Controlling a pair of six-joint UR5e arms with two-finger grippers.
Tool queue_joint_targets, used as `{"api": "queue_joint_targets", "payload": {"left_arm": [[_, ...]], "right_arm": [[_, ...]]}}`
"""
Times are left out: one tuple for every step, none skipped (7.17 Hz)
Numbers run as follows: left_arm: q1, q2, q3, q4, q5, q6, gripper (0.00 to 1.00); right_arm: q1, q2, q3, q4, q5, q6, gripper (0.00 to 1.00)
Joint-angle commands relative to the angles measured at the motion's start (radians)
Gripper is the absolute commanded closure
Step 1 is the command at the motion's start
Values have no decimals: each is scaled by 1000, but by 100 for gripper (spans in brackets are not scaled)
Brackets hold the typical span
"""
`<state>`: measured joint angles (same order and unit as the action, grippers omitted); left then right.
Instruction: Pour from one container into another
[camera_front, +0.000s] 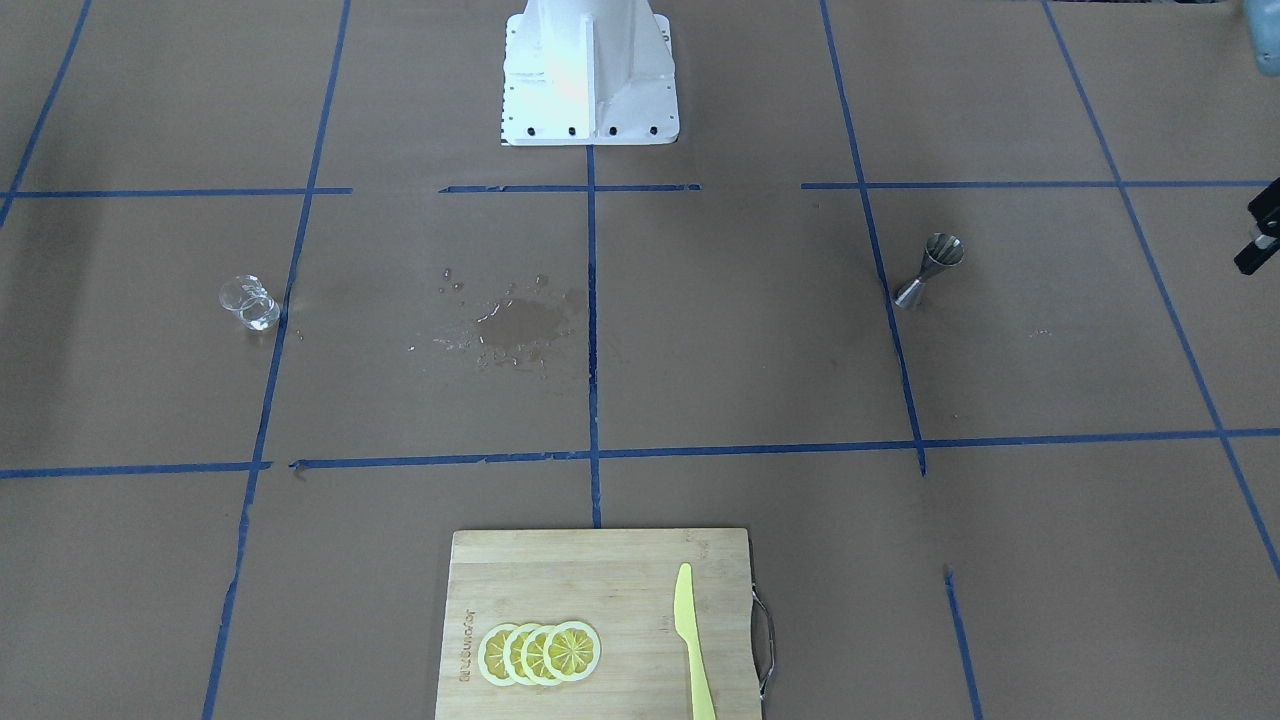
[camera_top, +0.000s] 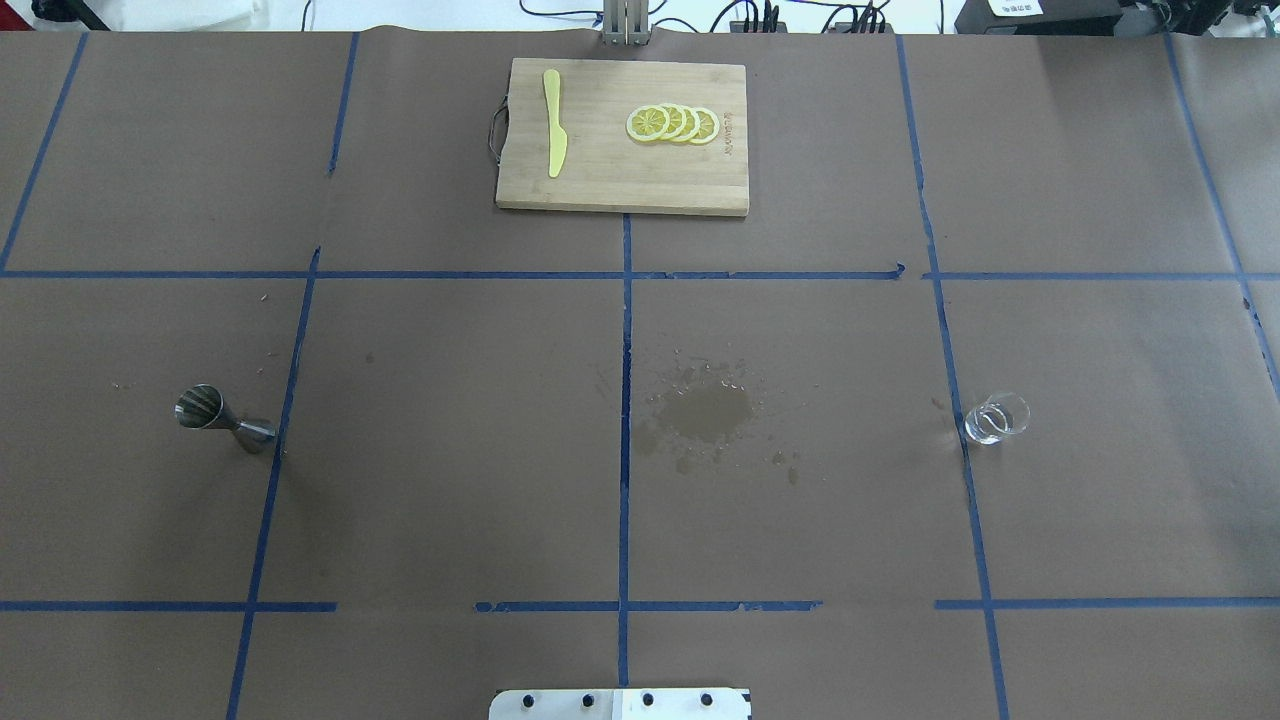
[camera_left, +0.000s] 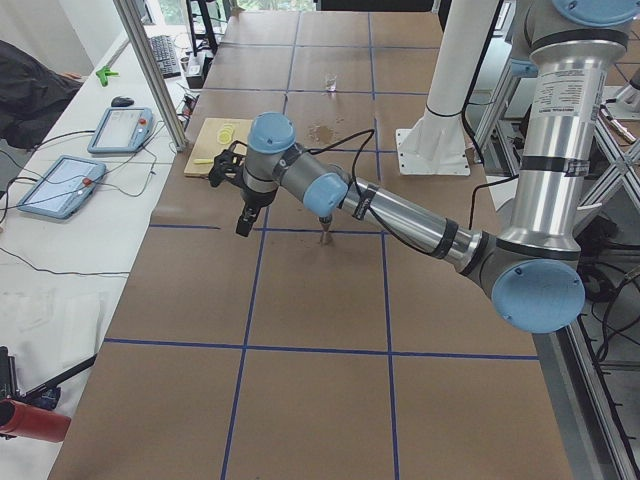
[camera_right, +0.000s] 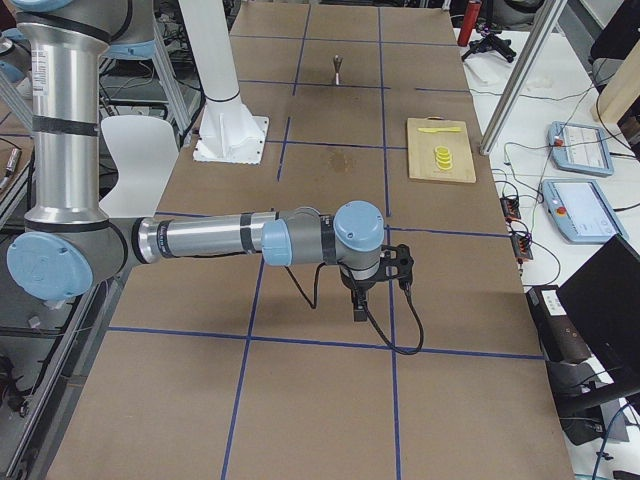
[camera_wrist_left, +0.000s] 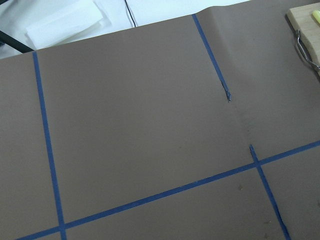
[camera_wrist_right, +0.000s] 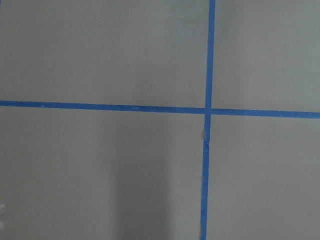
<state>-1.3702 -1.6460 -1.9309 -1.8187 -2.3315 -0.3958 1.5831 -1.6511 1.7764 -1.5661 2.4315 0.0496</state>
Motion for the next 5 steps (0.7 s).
{"api": "queue_joint_targets", "payload": {"left_arm": [[119,49,-133,-11,87,-218,0],[207,86,-190,-14,210,-289,0],[223,100,-218,-16,227,-296,0],[255,153,-273,-54,233,-361,0],[284,290,-293,-268,272,-417,0]], "right_arm": [[-9,-30,11,11,-3,83,0],[-34,-33,30,55,-8,158,0],[-40,-62,32,92,-5,161,0],[-49,-100,34,168,-2,164,0],[-66,-125,56,197,-2,167,0]]}}
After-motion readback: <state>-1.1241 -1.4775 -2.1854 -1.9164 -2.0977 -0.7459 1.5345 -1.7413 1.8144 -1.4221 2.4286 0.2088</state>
